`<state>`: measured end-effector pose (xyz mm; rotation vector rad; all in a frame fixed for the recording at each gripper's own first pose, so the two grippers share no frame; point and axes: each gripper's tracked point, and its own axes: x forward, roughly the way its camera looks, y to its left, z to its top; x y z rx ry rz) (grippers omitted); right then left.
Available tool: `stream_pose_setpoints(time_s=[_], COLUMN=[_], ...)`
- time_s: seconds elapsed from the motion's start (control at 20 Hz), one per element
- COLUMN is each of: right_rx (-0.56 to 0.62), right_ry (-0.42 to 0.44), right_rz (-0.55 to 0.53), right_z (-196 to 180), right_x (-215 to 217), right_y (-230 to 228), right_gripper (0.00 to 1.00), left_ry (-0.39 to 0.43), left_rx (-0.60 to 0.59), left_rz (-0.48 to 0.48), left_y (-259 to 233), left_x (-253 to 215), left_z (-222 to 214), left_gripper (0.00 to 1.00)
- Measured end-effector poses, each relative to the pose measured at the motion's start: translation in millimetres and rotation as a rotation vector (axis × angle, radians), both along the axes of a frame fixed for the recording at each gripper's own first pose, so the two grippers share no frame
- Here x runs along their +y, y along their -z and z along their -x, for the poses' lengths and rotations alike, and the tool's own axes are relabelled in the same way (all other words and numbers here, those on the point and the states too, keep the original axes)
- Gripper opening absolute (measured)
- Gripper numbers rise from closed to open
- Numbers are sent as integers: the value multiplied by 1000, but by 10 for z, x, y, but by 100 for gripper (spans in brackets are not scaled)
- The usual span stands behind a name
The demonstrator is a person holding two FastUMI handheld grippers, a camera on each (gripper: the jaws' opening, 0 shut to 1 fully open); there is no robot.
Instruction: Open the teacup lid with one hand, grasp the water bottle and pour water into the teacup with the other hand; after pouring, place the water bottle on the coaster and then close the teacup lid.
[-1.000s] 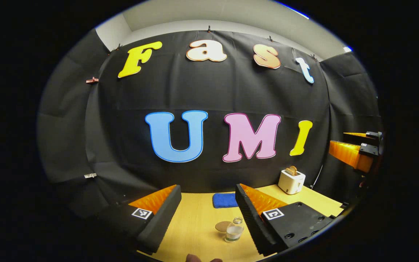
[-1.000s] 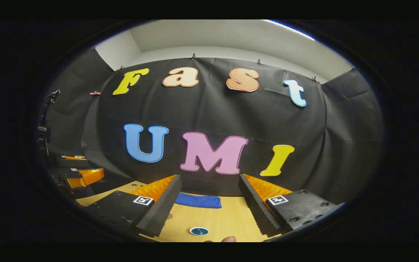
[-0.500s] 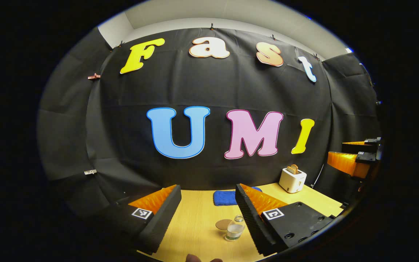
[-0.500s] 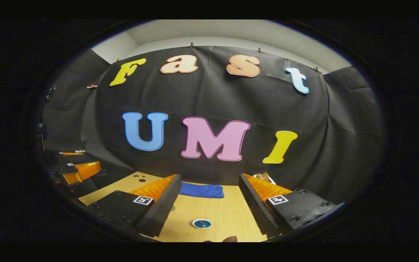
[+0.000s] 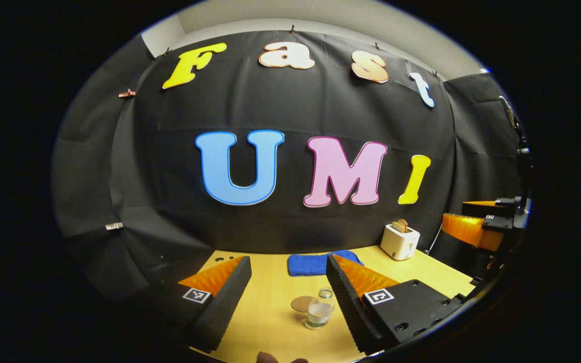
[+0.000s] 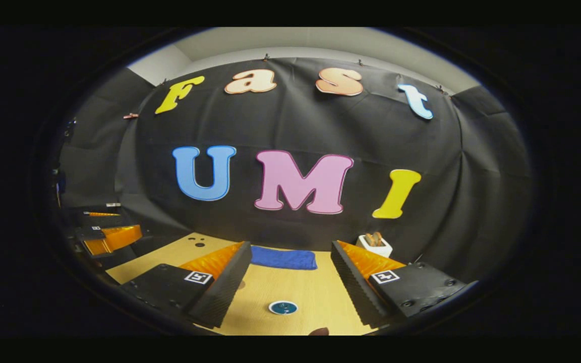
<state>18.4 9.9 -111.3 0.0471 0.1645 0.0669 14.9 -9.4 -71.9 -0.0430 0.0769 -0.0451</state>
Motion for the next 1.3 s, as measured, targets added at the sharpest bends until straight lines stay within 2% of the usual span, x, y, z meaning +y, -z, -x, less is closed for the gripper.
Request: stream_pose_setpoints(time_s=[0.15, 0.45, 0.55, 0.6, 0.65, 0.7, 0.75, 0.9, 1.0, 1.05, 1.1, 1.15, 1.2, 1.3], right_rx=[18, 150, 174, 179, 185, 197, 209, 233, 246, 250, 256, 260, 258, 254], right_ry=[-40, -98, -109, -113, -120, -127, -135, -138, -140, -147, -151, -152, -155, -148], right_rz=[-17, -49, -40, -34, -27, -20, -20, -47, -55, -50, -45, -43, -46, -58], right_z=[-32, -112, -169, -203, -238, -281, -292, -298, -283, -288, -270, -312, -320, -376], right_x=[54, 163, 191, 197, 207, 224, 230, 253, 273, 289, 289, 288, 291, 288], right_y=[651, 2159, 2501, 2625, 2758, 2889, 3006, 3233, 3330, 3355, 3379, 3398, 3417, 3410], right_gripper=[97, 96, 95, 98, 96, 87, 87, 76, 71, 62, 60, 58, 56, 46], left_ry=[18, 45, 60, 65, 70, 76, 79, 91, 93, 99, 105, 109, 113, 119], left_rx=[5, 33, 34, 37, 44, 52, 58, 72, 75, 72, 68, 69, 71, 76], left_rz=[-5, -21, -19, -26, -33, -40, -45, -52, -59, -57, -52, -47, -41, -30], left_y=[409, 1332, 1567, 1717, 1841, 1965, 2070, 2308, 2368, 2371, 2384, 2402, 2432, 2479], left_x=[-127, -371, -453, -487, -508, -530, -550, -596, -612, -633, -651, -666, -676, -717], left_z=[-107, -325, -380, -419, -458, -492, -523, -579, -614, -626, -637, -663, -692, -765], left_gripper=[95, 95, 95, 95, 95, 95, 95, 95, 95, 95, 91, 95, 95, 95])
